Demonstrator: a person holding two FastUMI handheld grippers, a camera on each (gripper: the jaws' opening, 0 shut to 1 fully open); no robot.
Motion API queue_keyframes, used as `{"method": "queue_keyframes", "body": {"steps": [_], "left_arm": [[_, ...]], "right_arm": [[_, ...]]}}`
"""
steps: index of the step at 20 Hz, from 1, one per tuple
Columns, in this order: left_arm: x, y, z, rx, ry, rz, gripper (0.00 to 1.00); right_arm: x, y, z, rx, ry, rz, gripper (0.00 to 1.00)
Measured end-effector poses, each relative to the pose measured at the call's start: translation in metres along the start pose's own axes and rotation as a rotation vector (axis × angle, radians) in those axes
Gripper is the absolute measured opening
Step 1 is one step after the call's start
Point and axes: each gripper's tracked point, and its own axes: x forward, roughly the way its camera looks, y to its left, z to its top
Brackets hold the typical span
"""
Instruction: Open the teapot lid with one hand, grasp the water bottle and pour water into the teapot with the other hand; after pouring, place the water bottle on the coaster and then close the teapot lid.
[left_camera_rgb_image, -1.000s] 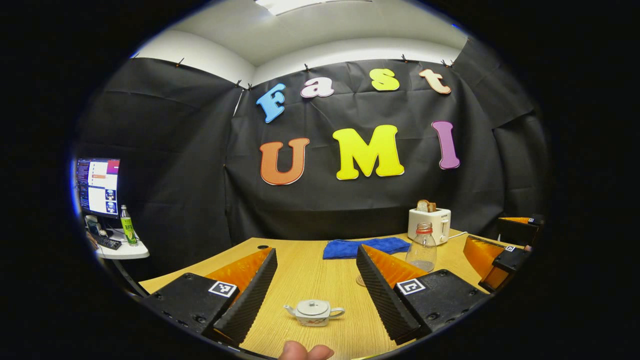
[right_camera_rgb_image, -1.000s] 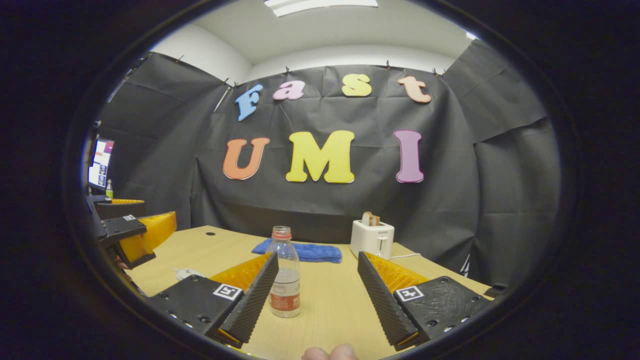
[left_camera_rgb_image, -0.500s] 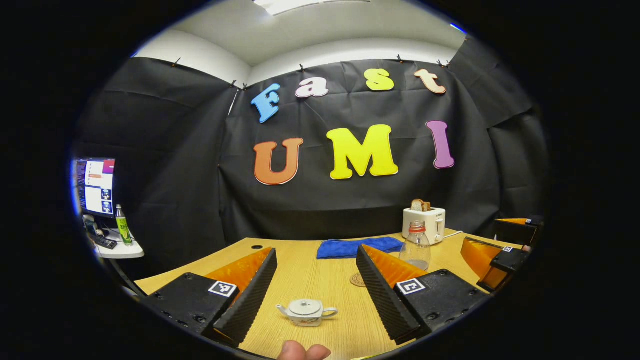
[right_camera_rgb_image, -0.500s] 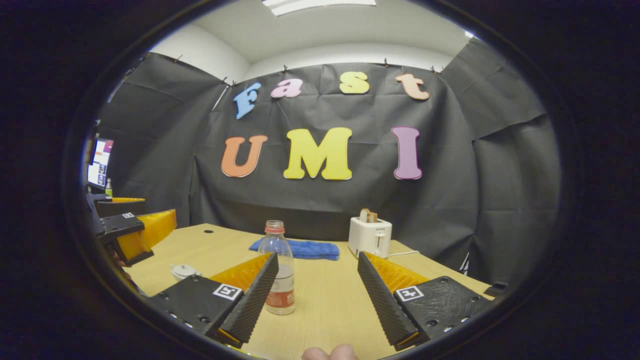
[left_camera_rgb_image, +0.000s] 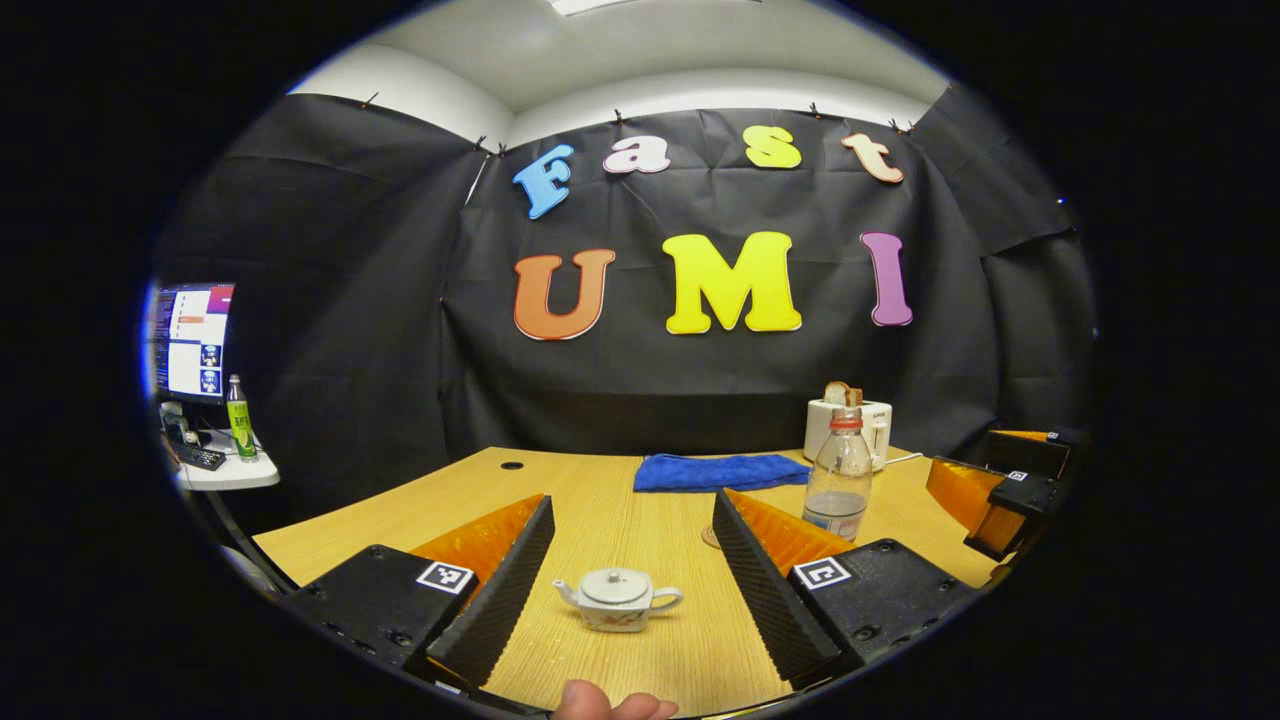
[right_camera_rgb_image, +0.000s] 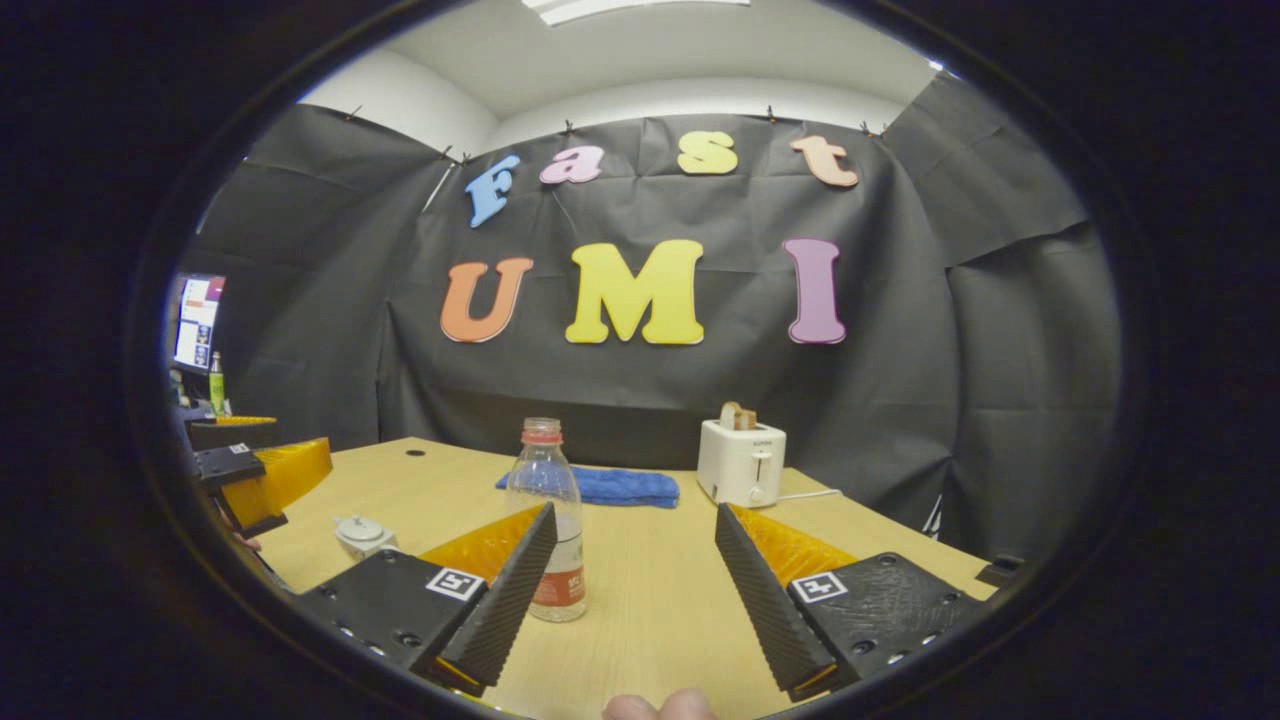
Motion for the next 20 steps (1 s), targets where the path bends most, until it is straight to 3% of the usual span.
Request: {"method": "queue_keyframes", "body": {"steps": [7, 8, 9, 10, 15, 17, 18, 19, 20], "left_arm": [[0.021, 0.01, -0.038, 0.012, 0.111, 0.013, 1.0], [0.026, 0.012, -0.042, 0.008, 0.127, 0.014, 0.94], [0.031, 0.009, -0.047, -0.001, 0.15, 0.004, 0.99], [0.037, 0.006, -0.052, -0.009, 0.172, -0.01, 0.98], [0.052, 0.006, -0.073, 0.016, 0.256, -0.039, 0.72], [0.056, 0.008, -0.078, 0.02, 0.279, -0.036, 0.67], [0.058, 0.009, -0.08, 0.023, 0.289, -0.034, 0.59], [0.059, 0.009, -0.083, 0.022, 0.299, -0.035, 0.59], [0.06, 0.008, -0.086, 0.024, 0.313, -0.037, 0.49]], "right_arm": [[0.004, -0.012, -0.015, -0.012, 0.038, -0.014, 0.98], [0.005, -0.015, -0.016, -0.015, 0.037, -0.021, 0.95], [0.005, -0.02, -0.017, -0.019, 0.038, -0.028, 0.95], [0.006, -0.022, -0.019, -0.021, 0.04, -0.035, 0.95], [0.012, -0.032, -0.027, -0.018, 0.062, -0.046, 0.98], [0.014, -0.034, -0.029, -0.023, 0.064, -0.047, 0.98], [0.014, -0.034, -0.029, -0.027, 0.064, -0.046, 0.95], [0.014, -0.035, -0.028, -0.032, 0.062, -0.045, 0.98], [0.015, -0.037, -0.028, -0.036, 0.057, -0.046, 0.95]]}}
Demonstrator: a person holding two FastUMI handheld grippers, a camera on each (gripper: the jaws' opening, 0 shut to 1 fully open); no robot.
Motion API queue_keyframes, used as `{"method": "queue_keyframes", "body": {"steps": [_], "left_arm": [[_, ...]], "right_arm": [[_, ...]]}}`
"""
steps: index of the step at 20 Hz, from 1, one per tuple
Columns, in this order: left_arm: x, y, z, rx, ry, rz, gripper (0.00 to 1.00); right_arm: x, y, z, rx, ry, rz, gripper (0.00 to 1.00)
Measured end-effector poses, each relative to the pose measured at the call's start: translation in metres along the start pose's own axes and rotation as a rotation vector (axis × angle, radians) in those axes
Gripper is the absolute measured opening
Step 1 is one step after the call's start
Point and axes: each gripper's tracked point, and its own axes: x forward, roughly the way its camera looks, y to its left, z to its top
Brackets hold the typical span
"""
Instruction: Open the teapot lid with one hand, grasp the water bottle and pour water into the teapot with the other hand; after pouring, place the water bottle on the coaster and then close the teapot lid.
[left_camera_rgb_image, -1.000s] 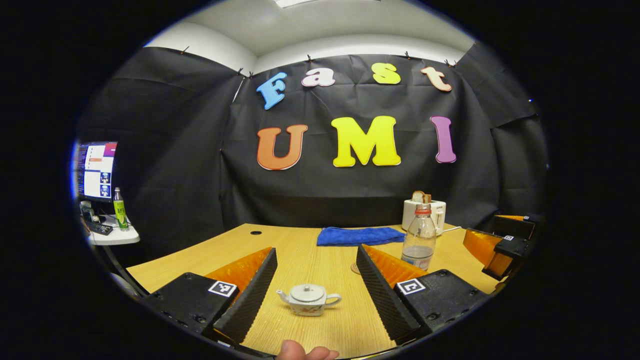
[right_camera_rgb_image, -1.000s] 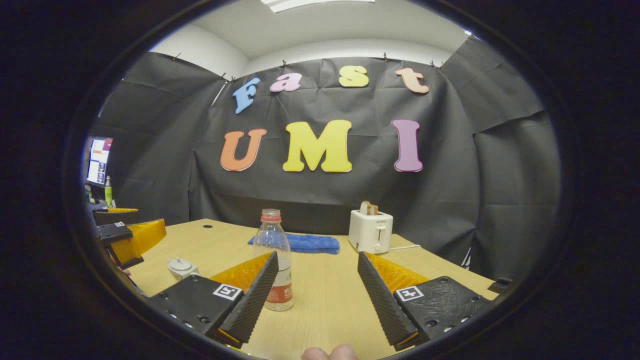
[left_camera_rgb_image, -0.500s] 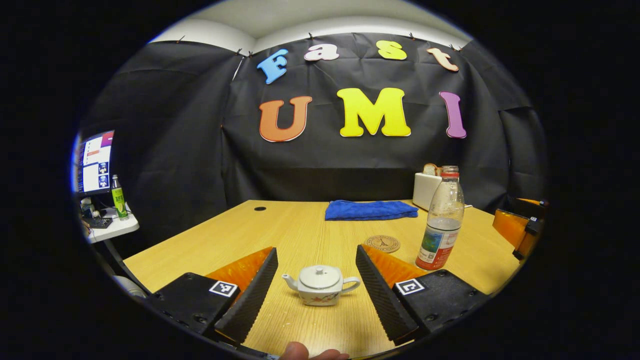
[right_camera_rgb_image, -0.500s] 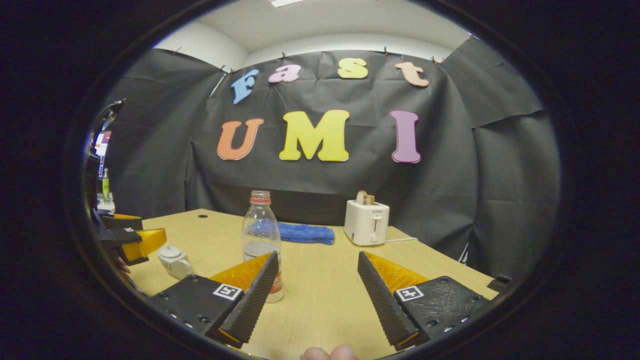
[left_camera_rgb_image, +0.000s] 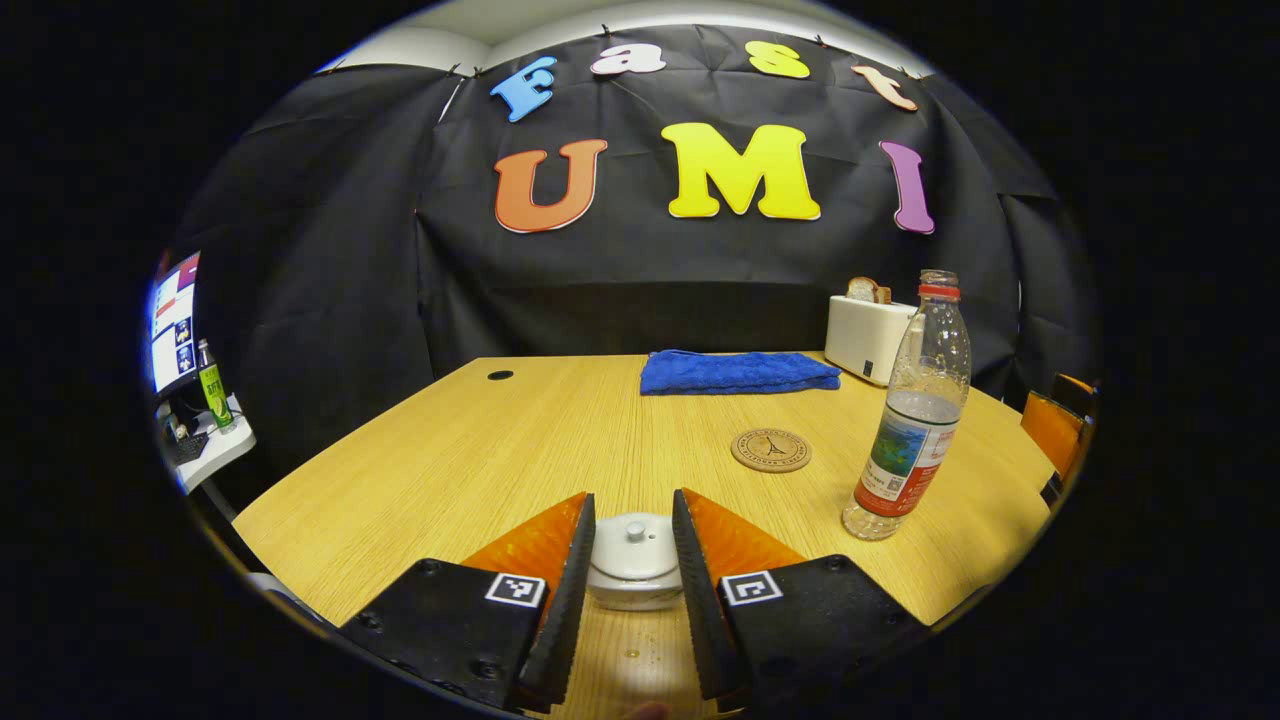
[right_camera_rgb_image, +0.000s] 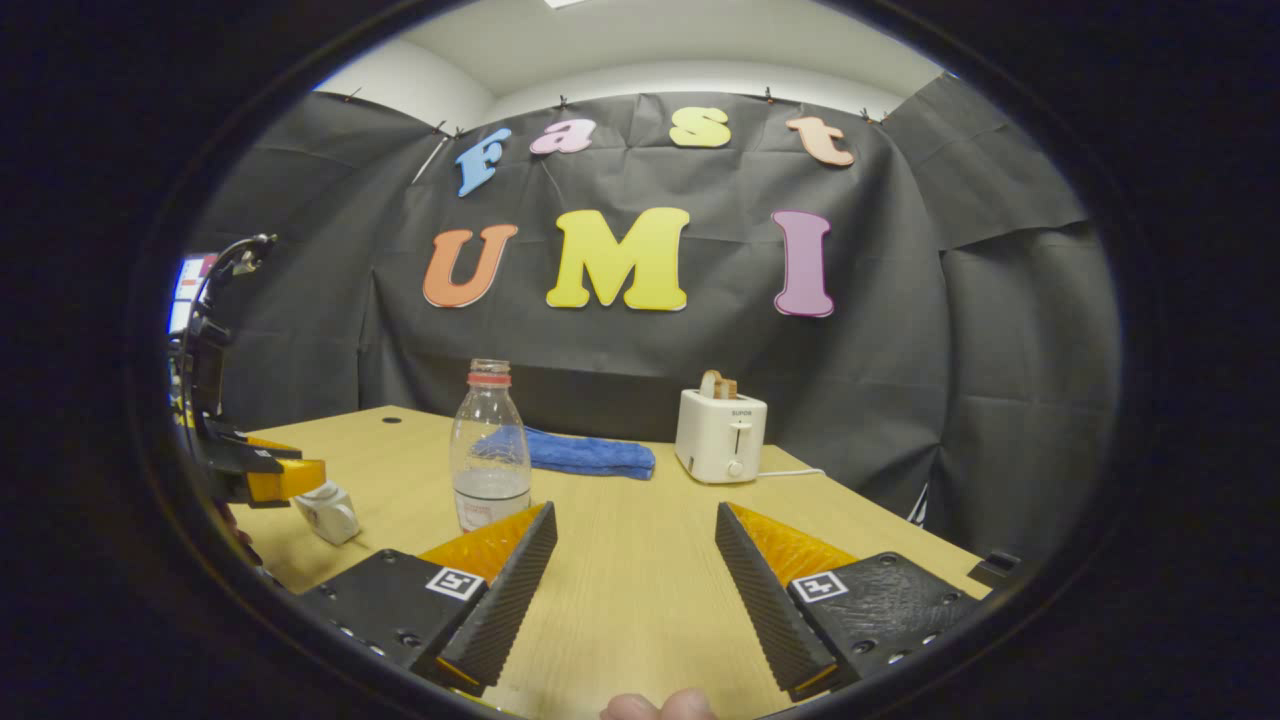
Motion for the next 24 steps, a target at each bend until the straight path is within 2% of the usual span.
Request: {"method": "queue_keyframes", "body": {"steps": [1, 4, 5, 6, 7, 9, 10, 14, 17, 19, 20, 24], "left_arm": [[0.001, 0.002, -0.003, -0.005, 0.013, 0.007, 0.42], [0.003, 0.003, -0.002, 0.003, 0.008, 0.015, 0.3], [0.004, 0.001, -0.001, 0.005, 0.006, 0.008, 0.19], [0.003, 0.0, -0.001, 0.009, 0.008, 0.007, 0.17], [0.003, 0.0, -0.001, 0.013, 0.005, 0.011, 0.1], [0.003, 0.0, 0.002, 0.013, -0.006, 0.004, 0.05], [0.003, 0.0, 0.004, 0.001, -0.006, 0.0, 0.05], [-0.006, 0.008, 0.022, -0.042, -0.05, -0.006, 0.03], [-0.022, 0.008, 0.036, -0.063, -0.089, -0.022, 0.03], [-0.032, 0.011, 0.042, -0.067, -0.108, -0.021, 0.03], [-0.037, 0.013, 0.044, -0.067, -0.116, -0.02, 0.03], [-0.05, 0.016, 0.049, -0.061, -0.137, -0.023, 0.03]], "right_arm": [[0.001, 0.0, 0.002, 0.0, -0.004, 0.004, 0.95], [0.004, 0.004, 0.001, -0.008, 0.002, 0.03, 0.98], [0.005, 0.008, -0.001, -0.008, 0.012, 0.05, 0.95], [0.005, 0.012, -0.002, -0.002, 0.019, 0.069, 0.96], [0.006, 0.017, -0.003, 0.003, 0.026, 0.091, 0.95], [0.007, 0.029, -0.007, 0.006, 0.04, 0.137, 0.96], [0.008, 0.035, -0.009, 0.006, 0.05, 0.162, 0.99], [0.013, 0.061, -0.02, 0.009, 0.095, 0.26, 0.93], [0.024, 0.072, -0.022, 0.033, 0.095, 0.276, 0.99], [0.036, 0.081, -0.027, 0.054, 0.105, 0.279, 0.95], [0.043, 0.085, -0.03, 0.064, 0.114, 0.277, 0.99], [0.063, 0.109, -0.031, 0.088, 0.132, 0.302, 0.95]]}}
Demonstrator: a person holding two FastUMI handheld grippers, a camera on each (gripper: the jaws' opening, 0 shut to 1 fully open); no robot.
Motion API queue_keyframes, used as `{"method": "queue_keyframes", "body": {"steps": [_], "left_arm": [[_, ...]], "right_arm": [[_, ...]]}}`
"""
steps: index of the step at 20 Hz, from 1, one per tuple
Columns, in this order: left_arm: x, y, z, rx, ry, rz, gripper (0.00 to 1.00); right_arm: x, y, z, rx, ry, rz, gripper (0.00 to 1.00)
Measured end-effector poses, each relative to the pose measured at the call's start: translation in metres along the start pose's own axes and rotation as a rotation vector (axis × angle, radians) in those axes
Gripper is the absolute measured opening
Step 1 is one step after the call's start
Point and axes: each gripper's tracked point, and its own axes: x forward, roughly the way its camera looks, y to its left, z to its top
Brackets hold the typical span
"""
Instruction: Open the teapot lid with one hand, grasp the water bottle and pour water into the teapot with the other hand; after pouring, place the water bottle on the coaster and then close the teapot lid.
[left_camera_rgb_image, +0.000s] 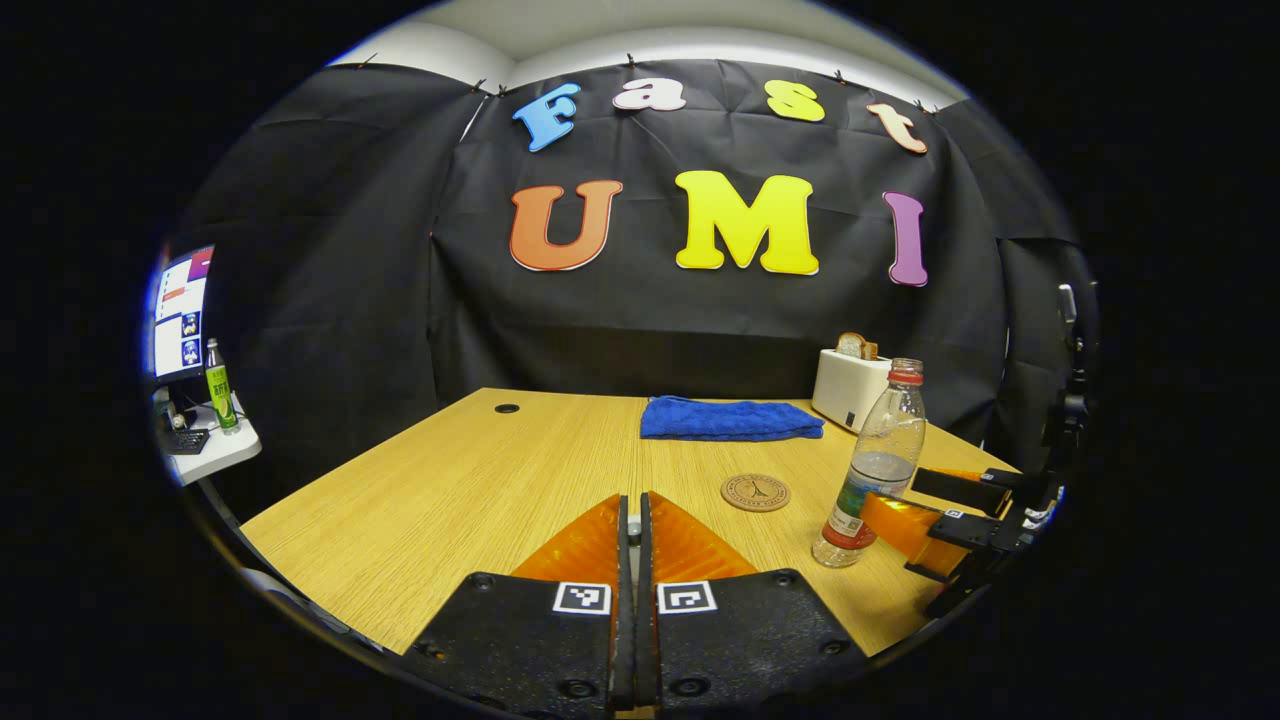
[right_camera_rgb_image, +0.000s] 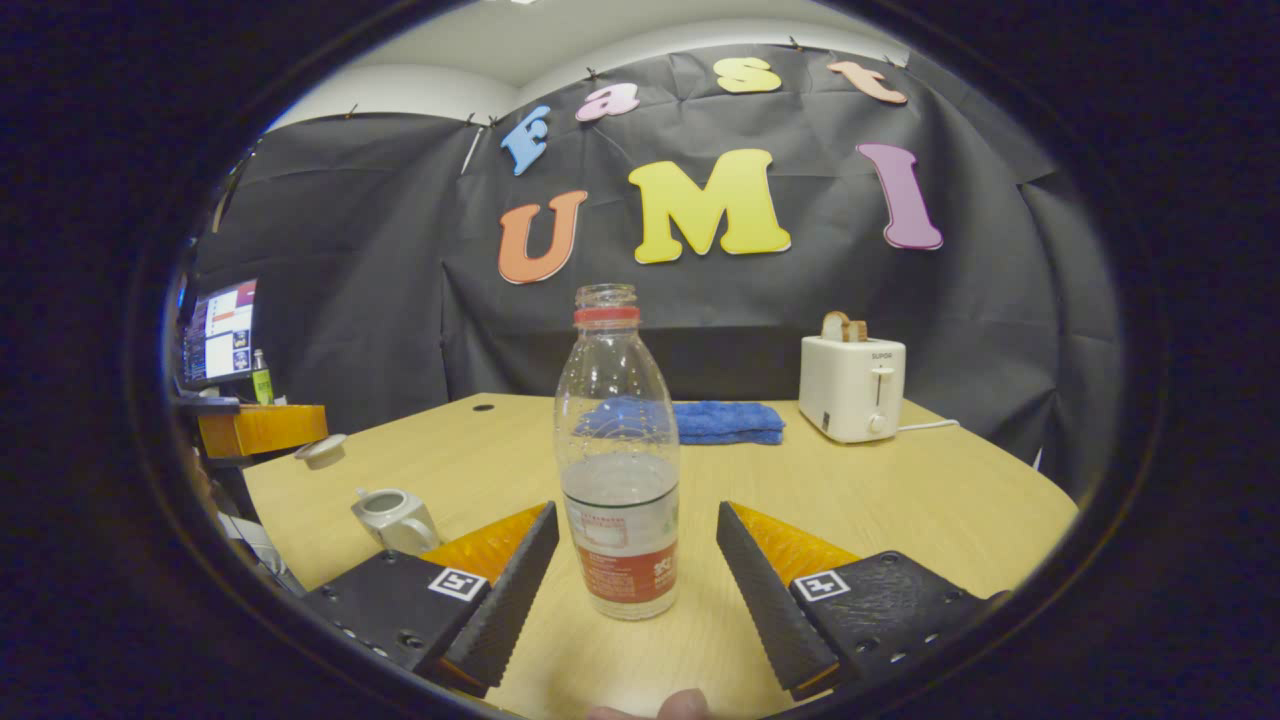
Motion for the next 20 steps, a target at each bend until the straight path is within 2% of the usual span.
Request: {"method": "queue_keyframes", "body": {"steps": [3, 4, 5, 7, 11, 16, 20], "left_arm": [[-0.002, 0.005, 0.002, -0.007, -0.004, 0.003, 0.03], [-0.001, 0.008, 0.001, -0.013, -0.003, 0.006, 0.03], [-0.002, 0.01, 0.002, -0.021, -0.005, 0.009, 0.03], [0.001, 0.015, -0.001, -0.029, -0.003, 0.011, 0.03], [0.003, 0.02, 0.0, -0.028, -0.003, -0.004, 0.03], [0.003, 0.025, 0.021, 0.006, -0.059, -0.025, 0.03], [0.001, 0.031, 0.029, -0.006, -0.078, -0.055, 0.03]], "right_arm": [[0.011, 0.003, 0.003, -0.014, 0.007, -0.01, 0.95], [0.014, 0.004, 0.002, -0.017, 0.011, -0.009, 0.92], [0.015, 0.005, 0.003, -0.022, 0.013, -0.014, 0.84], [0.016, 0.011, 0.007, -0.055, 0.014, -0.004, 0.75], [0.015, 0.025, 0.009, -0.174, 0.028, 0.028, 0.71], [0.017, 0.042, 0.01, -0.529, 0.068, 0.038, 0.67], [0.024, 0.041, 0.013, -0.841, 0.064, -0.01, 0.67]]}}
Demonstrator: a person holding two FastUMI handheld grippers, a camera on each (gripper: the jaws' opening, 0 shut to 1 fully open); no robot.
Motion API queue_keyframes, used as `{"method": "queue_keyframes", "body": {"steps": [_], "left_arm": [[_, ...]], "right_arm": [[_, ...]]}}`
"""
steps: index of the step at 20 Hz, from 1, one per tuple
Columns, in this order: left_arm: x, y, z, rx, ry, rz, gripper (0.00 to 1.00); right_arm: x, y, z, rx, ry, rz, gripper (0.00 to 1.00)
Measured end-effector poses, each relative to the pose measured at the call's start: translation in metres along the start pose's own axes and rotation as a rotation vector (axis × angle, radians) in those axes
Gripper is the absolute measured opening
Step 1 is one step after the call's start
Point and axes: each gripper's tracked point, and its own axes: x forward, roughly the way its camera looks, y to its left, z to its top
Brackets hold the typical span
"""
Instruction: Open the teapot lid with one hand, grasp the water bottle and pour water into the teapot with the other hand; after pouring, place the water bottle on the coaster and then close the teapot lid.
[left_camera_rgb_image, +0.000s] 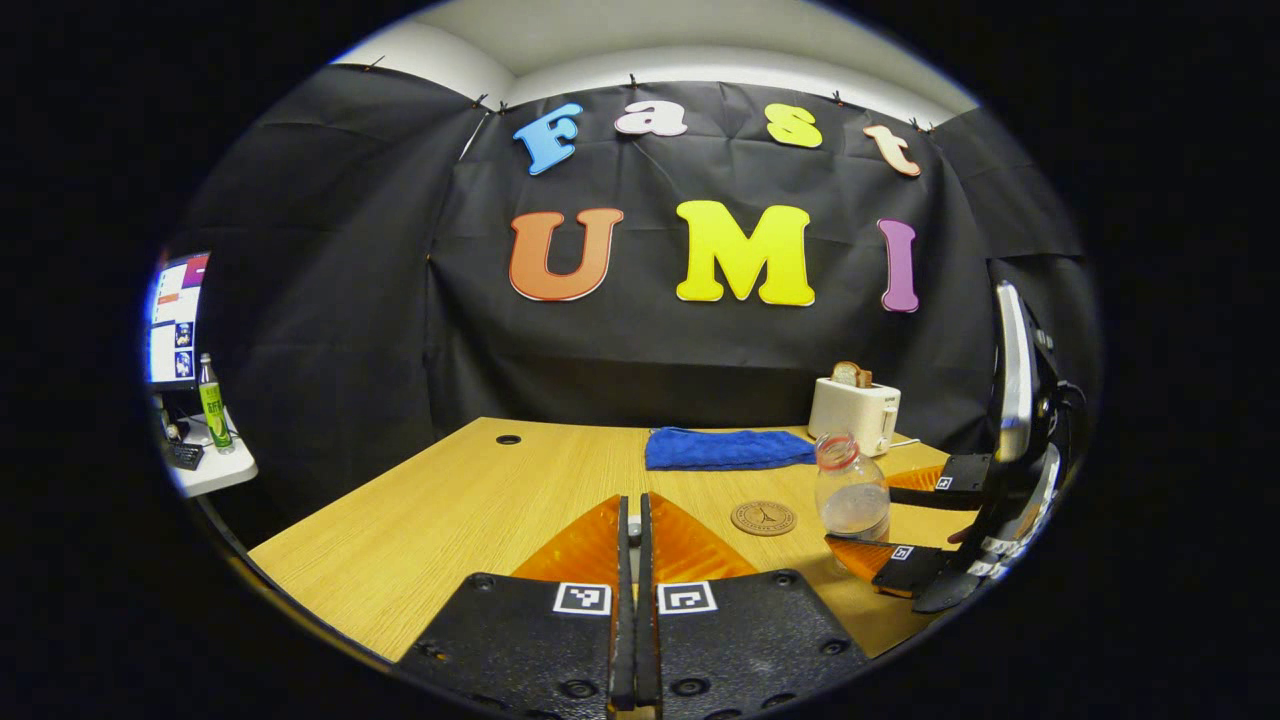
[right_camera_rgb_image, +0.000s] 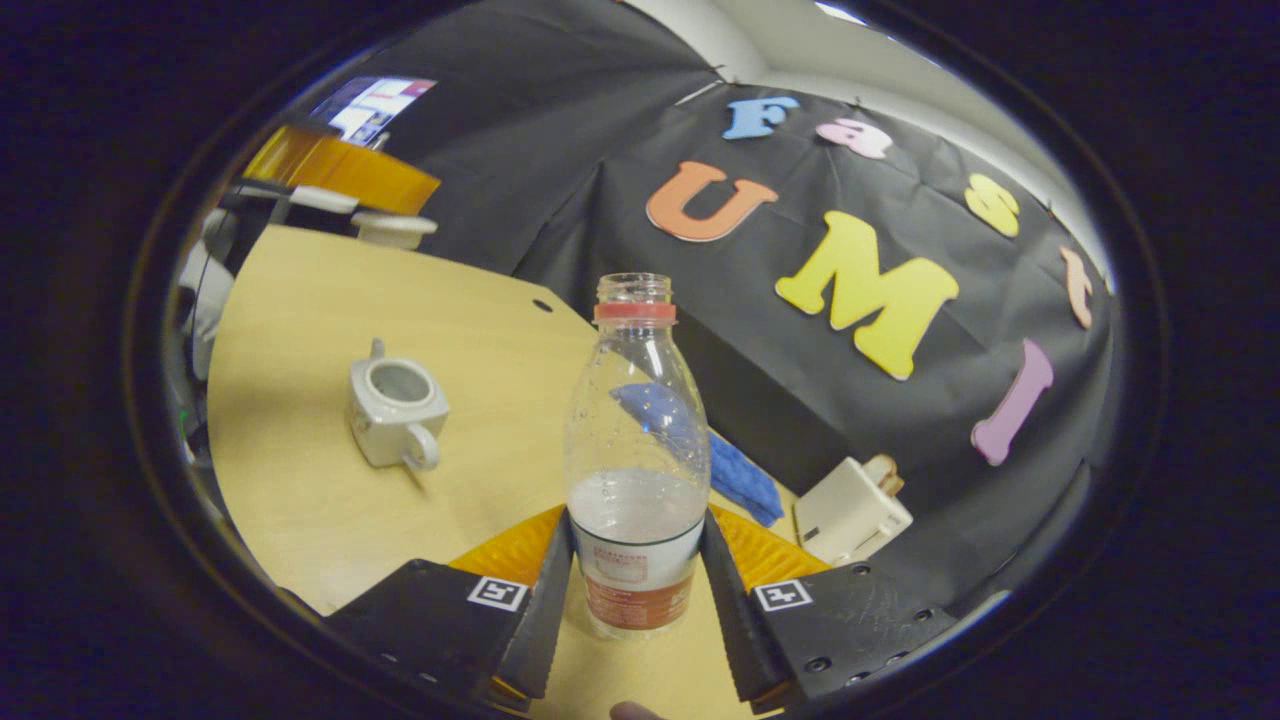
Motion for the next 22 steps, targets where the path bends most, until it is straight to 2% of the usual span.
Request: {"method": "queue_keyframes", "body": {"steps": [3, 7, 11, 18, 22], "left_arm": [[-0.005, 0.013, 0.003, -0.011, -0.014, 0.003, 0.03], [-0.011, 0.026, 0.009, -0.058, -0.023, -0.004, 0.03], [-0.015, 0.032, 0.007, -0.061, -0.007, -0.018, 0.03], [-0.019, 0.043, 0.008, -0.018, -0.003, -0.017, 0.03], [-0.017, 0.045, 0.006, -0.017, 0.001, -0.016, 0.03]], "right_arm": [[0.005, 0.001, -0.001, -0.171, 0.008, -0.021, 0.68], [0.014, 0.007, 0.001, -0.322, 0.01, -0.03, 0.68], [0.016, 0.004, 0.009, -0.48, -0.013, -0.049, 0.67], [0.027, 0.003, 0.02, -0.686, -0.033, -0.07, 0.67], [0.028, 0.005, 0.027, -0.739, -0.042, -0.08, 0.67]]}}
